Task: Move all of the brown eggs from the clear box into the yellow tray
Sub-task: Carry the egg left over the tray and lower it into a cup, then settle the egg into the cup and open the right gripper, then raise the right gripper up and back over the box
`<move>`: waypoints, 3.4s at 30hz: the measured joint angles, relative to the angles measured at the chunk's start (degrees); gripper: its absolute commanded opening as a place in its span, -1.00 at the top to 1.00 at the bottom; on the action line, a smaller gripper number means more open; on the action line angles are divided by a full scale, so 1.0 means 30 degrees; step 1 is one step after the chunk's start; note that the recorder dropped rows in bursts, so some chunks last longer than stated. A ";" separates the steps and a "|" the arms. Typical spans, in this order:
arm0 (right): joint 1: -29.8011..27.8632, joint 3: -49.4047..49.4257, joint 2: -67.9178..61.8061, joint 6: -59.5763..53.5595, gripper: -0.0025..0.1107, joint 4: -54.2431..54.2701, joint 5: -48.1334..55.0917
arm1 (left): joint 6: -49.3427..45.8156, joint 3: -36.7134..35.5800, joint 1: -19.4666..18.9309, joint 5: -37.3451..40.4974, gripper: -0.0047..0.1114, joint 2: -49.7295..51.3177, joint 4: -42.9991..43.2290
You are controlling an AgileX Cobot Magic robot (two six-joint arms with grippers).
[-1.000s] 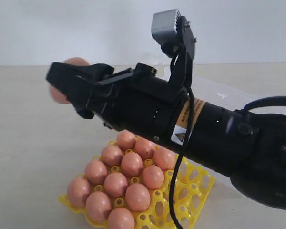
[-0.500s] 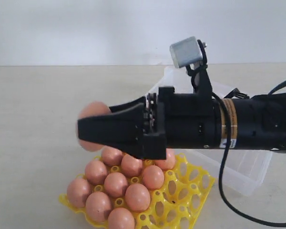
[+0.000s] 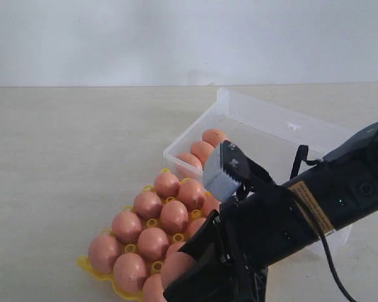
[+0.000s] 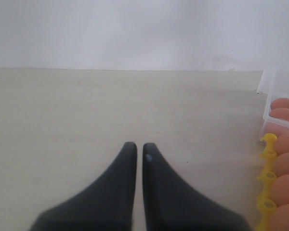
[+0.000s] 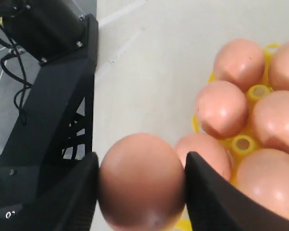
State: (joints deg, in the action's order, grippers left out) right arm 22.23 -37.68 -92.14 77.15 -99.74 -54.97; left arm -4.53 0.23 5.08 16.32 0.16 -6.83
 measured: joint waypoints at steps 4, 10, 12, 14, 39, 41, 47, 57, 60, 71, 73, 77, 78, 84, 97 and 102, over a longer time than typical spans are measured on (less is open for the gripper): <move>0.1377 0.0000 -0.0965 0.0000 0.96 0.0000 0.0426 | 0.0000 0.0000 0.0000 0.0000 0.85 0.0000 0.0000; 0.2971 0.0000 -0.1833 -0.0061 0.96 -0.0112 0.2608 | 0.0000 0.0000 0.0000 0.0000 0.85 0.0000 0.0000; 0.3137 0.0000 -0.1993 -0.0061 0.96 -0.0112 0.3258 | 0.0000 0.0000 0.0000 0.0000 0.85 0.0000 0.0000; 0.3226 0.0000 -0.1993 -0.0061 0.96 -0.0112 0.3597 | 0.0000 0.0000 0.0000 0.0000 0.85 0.0000 0.0000; 0.3252 0.0000 -0.2022 -0.0092 0.96 0.0169 0.6030 | 0.0000 0.0000 0.0000 0.0000 0.85 0.0000 0.0000; 0.3252 0.0000 -0.2022 -0.0092 0.96 0.0169 0.6030 | 0.0000 0.0000 0.0000 0.0000 0.85 0.0000 0.0000; 0.3252 0.0000 -0.2022 -0.0066 0.96 0.0285 0.6017 | 0.0000 0.0000 0.0000 0.0000 0.85 0.0000 0.0000; 0.3252 0.0000 -0.2022 -0.0066 0.96 0.0552 0.6279 | 0.0000 0.0000 0.0000 0.0000 0.85 0.0000 0.0000; 0.3252 0.0000 -0.2022 -0.0066 0.76 0.1007 0.6699 | 0.0000 0.0000 0.0000 0.0000 0.85 0.0000 0.0000; 0.3252 0.0000 -0.1988 0.0034 -0.05 0.1161 0.6710 | 0.0000 0.0000 0.0000 0.0000 0.85 0.0000 0.0000; 0.3252 0.0000 -0.1988 0.0049 -0.05 0.1161 0.6710 | 0.0000 0.0000 0.0000 0.0000 0.85 0.0000 0.0000; 0.3252 -0.0038 -0.1988 0.0252 -0.05 0.1194 0.6710 | 0.0000 0.0000 0.0000 0.0000 0.85 0.0000 0.0000; 0.3252 -0.0084 -0.1988 0.0293 -0.05 0.1194 0.6710 | 0.0000 0.0000 0.0000 0.0000 0.85 0.0000 0.0000; 0.3252 -0.0980 -0.1988 0.0740 -0.05 0.1194 0.6839 | 0.0000 0.0000 0.0000 0.0000 0.85 0.0000 0.0000; 0.3252 -0.1646 -0.1892 0.2500 -0.05 0.1339 0.5742 | 0.0000 0.0000 0.0000 0.0000 0.85 0.0000 0.0000; 0.3252 -0.1661 -0.0533 0.2889 -0.04 0.1339 0.5353 | 0.0000 0.0000 0.0000 0.0000 0.85 0.0000 0.0000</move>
State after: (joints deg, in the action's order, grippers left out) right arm 31.99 -42.66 -93.74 85.82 -95.73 -38.91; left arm -4.53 0.23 5.08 16.32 0.16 -6.83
